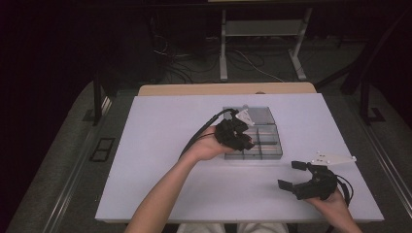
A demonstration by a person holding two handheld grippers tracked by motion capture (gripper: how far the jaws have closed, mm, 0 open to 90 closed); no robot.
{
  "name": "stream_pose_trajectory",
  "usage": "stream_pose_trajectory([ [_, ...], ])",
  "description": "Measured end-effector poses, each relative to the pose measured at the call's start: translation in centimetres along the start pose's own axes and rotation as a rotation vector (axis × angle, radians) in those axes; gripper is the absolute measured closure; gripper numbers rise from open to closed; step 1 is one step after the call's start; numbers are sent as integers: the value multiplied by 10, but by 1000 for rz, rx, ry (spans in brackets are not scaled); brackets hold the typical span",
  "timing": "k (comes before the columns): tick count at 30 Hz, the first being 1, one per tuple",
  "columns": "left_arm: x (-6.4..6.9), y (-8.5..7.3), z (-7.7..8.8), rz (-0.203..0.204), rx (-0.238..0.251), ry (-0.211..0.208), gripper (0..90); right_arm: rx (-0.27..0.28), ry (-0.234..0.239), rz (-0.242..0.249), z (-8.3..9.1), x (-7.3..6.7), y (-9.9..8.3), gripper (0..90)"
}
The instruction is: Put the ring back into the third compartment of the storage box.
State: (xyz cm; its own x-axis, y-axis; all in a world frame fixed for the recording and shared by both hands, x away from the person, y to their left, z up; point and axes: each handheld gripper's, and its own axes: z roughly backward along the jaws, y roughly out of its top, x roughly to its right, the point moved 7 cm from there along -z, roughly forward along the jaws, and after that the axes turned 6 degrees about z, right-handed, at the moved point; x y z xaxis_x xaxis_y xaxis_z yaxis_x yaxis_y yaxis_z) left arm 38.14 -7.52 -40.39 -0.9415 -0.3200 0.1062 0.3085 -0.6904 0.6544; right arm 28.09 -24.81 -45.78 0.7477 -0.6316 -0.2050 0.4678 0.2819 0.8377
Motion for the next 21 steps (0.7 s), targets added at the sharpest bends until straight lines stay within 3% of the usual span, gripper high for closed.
stream_pose_trajectory([
  [21, -8, 26, -20, -2, 6, -14, 686, -2, 5, -5, 0, 0, 0, 7],
])
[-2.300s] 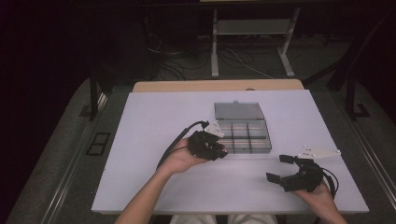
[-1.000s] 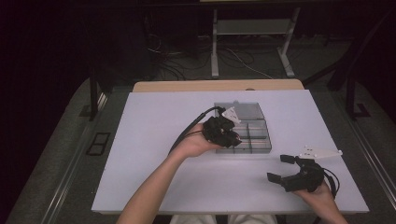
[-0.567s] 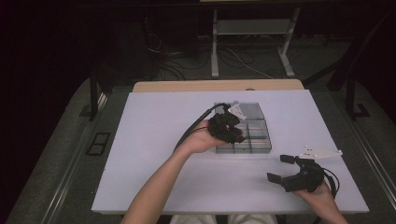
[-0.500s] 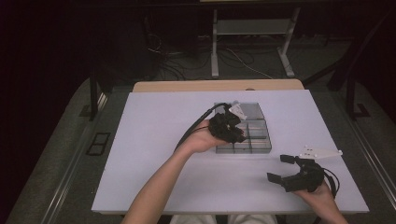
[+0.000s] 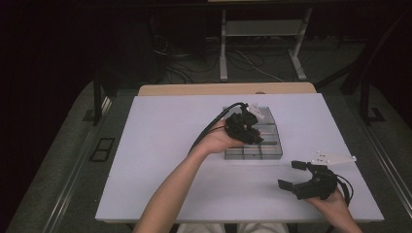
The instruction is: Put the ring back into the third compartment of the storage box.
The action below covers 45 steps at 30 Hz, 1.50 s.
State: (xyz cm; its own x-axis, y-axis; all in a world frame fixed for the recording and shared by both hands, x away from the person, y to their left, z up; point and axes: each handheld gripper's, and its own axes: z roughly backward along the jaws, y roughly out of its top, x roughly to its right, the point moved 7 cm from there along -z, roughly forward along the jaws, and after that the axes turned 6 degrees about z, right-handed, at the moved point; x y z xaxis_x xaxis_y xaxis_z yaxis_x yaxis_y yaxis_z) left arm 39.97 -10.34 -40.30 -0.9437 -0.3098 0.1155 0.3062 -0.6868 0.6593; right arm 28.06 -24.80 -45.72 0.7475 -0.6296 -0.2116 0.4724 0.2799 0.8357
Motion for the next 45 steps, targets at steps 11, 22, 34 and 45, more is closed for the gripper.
stream_pose_trajectory([
  [11, -3, 6, -17, 4, 13, -11, 684, 0, 2, -1, 0, 0, 0, 8],
  [22, 3, 9, -35, 5, 10, -19, 681, 5, 0, 1, -1, 1, 1, 8],
  [34, 1, 6, -50, 37, -2, -31, 680, 7, -2, 2, -1, 2, 1, 7],
  [45, 0, 2, -67, 59, -4, -40, 677, 5, -1, 5, -1, 2, 1, 7],
])
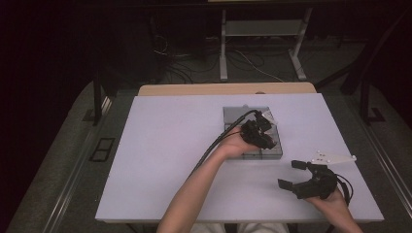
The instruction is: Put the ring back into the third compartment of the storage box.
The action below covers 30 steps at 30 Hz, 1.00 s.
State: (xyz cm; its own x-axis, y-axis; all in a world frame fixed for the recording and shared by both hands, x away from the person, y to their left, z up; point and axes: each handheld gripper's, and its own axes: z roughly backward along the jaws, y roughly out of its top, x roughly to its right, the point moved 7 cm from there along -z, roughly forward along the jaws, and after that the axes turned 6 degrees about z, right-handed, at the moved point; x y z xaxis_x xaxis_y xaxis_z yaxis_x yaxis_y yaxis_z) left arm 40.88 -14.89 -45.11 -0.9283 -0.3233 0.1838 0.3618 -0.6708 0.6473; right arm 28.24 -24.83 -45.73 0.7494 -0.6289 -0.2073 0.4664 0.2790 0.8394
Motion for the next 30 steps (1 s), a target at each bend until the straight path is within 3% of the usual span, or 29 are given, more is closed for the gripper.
stream_pose_trajectory([
  [6, -2, -2, -8, 25, 2, 1, 677, -1, 2, -4, 0, 0, 0, 7],
  [17, -4, -5, -20, 27, -19, 1, 672, 1, 6, -11, 0, 0, 0, 7],
  [23, -6, -5, -17, 57, -15, -25, 582, 4, 6, -11, 0, 1, 0, 7],
  [30, -6, -3, -9, 57, 1, -16, 500, 3, 4, -7, -1, 0, 1, 7],
])
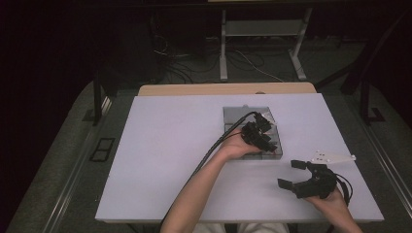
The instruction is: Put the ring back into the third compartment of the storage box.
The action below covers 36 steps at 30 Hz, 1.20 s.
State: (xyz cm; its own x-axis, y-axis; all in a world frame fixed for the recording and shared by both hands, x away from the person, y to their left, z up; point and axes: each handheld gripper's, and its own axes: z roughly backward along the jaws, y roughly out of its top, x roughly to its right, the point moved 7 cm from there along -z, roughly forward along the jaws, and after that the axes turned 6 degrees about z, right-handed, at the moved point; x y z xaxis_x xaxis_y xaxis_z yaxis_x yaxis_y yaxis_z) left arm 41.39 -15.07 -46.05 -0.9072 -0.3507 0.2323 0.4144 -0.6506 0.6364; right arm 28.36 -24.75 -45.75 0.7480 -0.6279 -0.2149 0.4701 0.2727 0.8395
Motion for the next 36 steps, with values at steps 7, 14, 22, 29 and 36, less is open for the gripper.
stream_pose_trajectory([
  [7, 1, -2, 9, 9, 22, 15, 388, 3, -2, -8, 1, 1, 0, 7],
  [14, 5, -4, 25, 21, 55, 5, 241, 2, -7, 0, 0, 1, 0, 7],
  [22, 5, -8, 51, 25, 95, 22, 120, 0, -6, 0, 0, 1, 0, 7],
  [29, 2, -19, 70, 56, 122, 30, 38, -1, -6, -1, 0, 1, 0, 7],
  [36, -2, -31, 90, 81, 156, 51, 0, -4, -9, 1, 0, 1, -1, 7],
])
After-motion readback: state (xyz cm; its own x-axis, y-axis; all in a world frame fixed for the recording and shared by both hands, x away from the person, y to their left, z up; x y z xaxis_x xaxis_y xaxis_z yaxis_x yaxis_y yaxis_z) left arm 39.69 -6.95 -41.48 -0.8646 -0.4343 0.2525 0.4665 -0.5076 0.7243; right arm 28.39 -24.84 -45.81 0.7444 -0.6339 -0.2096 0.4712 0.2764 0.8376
